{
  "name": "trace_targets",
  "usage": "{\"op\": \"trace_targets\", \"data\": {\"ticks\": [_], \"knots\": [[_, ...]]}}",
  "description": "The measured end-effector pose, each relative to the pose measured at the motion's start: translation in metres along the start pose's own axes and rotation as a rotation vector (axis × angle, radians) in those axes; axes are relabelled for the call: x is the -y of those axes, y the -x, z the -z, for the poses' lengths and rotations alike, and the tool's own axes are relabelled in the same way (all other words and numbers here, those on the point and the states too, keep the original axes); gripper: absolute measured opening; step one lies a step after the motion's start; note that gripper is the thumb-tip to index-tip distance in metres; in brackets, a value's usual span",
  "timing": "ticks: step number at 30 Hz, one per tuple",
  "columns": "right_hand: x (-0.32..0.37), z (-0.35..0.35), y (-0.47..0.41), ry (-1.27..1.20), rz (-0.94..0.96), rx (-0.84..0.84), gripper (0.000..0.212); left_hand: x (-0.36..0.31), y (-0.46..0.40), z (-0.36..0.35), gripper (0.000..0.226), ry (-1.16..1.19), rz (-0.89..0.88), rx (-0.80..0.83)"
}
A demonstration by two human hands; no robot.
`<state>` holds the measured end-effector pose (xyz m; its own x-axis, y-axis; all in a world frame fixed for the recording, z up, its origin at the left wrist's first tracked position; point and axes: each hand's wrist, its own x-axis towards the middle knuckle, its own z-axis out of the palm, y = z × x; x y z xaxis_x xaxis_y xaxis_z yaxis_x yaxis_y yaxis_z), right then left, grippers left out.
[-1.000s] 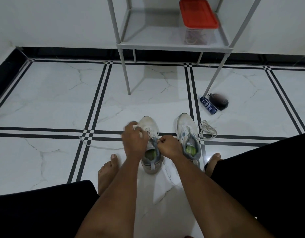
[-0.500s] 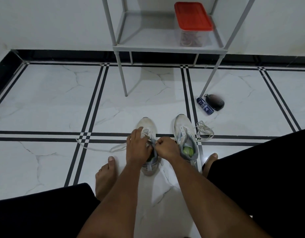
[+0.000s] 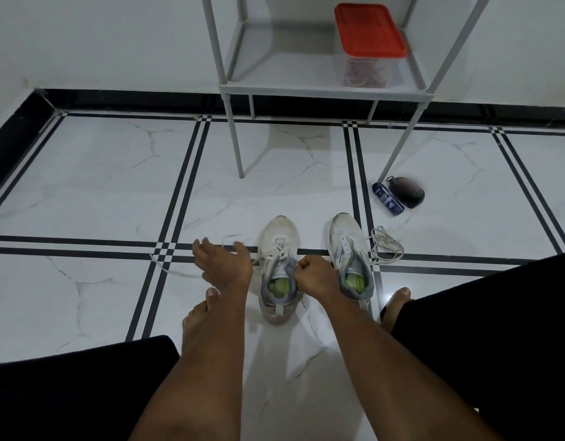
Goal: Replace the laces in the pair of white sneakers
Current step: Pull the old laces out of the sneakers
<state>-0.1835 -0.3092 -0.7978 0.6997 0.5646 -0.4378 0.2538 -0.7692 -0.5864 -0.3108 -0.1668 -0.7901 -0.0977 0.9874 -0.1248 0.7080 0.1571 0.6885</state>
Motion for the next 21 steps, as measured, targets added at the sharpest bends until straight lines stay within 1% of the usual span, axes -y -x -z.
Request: {"op": "trace_targets", "data": {"ticks": [1,2,3,4,5,6,7,8,9,10,11,13,16,19,21], "knots": [[-0.001,-0.001,0.0,-0.024,-0.004,0.009,0.022,0.001,0.001,0.002,0.078,-0.013,-0.084,0.013],[0.0,-0.002,0.0,-0.063,-0.006,0.026,0.026,0.002,0.006,0.004,0.084,-0.008,-0.179,0.041],[0.0,-0.002,0.0,-0.1,0.005,0.04,0.036,0.003,0.012,0.003,0.081,0.007,-0.28,0.094],[0.003,-0.002,0.001,-0.104,0.029,0.048,0.046,0.004,0.02,0.001,0.073,0.018,-0.372,0.171],[0.005,-0.002,0.001,-0.079,0.066,0.044,0.051,0.008,0.027,-0.002,0.063,0.014,-0.445,0.256],[0.007,-0.002,0.002,-0.046,0.098,0.031,0.052,0.012,0.033,-0.006,0.052,-0.006,-0.498,0.321],[0.008,-0.002,0.003,-0.025,0.13,0.016,0.051,0.017,0.037,-0.01,0.038,-0.014,-0.521,0.347],[0.01,-0.001,0.004,0.002,0.153,0.009,0.052,0.021,0.039,-0.014,0.023,0.007,-0.494,0.326],[0.011,-0.003,0.003,0.046,0.169,0.016,0.054,0.024,0.038,-0.016,0.011,0.064,-0.416,0.294],[0.013,-0.003,0.003,0.105,0.179,0.039,0.056,0.023,0.039,-0.015,0.009,0.113,-0.301,0.276],[0.015,-0.006,0.002,0.161,0.194,0.066,0.057,0.023,0.036,-0.015,0.014,0.139,-0.205,0.269],[0.02,-0.009,0.002,0.256,0.233,0.063,0.053,0.022,0.03,-0.016,0.017,0.133,-0.091,0.291],[0.025,-0.012,0.001,0.333,0.337,-0.025,0.035,0.02,0.03,-0.016,0.015,0.118,-0.033,0.31],[0.027,-0.015,-0.001,0.392,0.368,0.009,0.034,0.02,0.031,-0.013,0.01,0.122,-0.023,0.346],[0.029,-0.016,-0.003,0.423,0.374,-0.017,0.03,0.02,0.03,-0.012,0.009,0.111,-0.021,0.368]]}}
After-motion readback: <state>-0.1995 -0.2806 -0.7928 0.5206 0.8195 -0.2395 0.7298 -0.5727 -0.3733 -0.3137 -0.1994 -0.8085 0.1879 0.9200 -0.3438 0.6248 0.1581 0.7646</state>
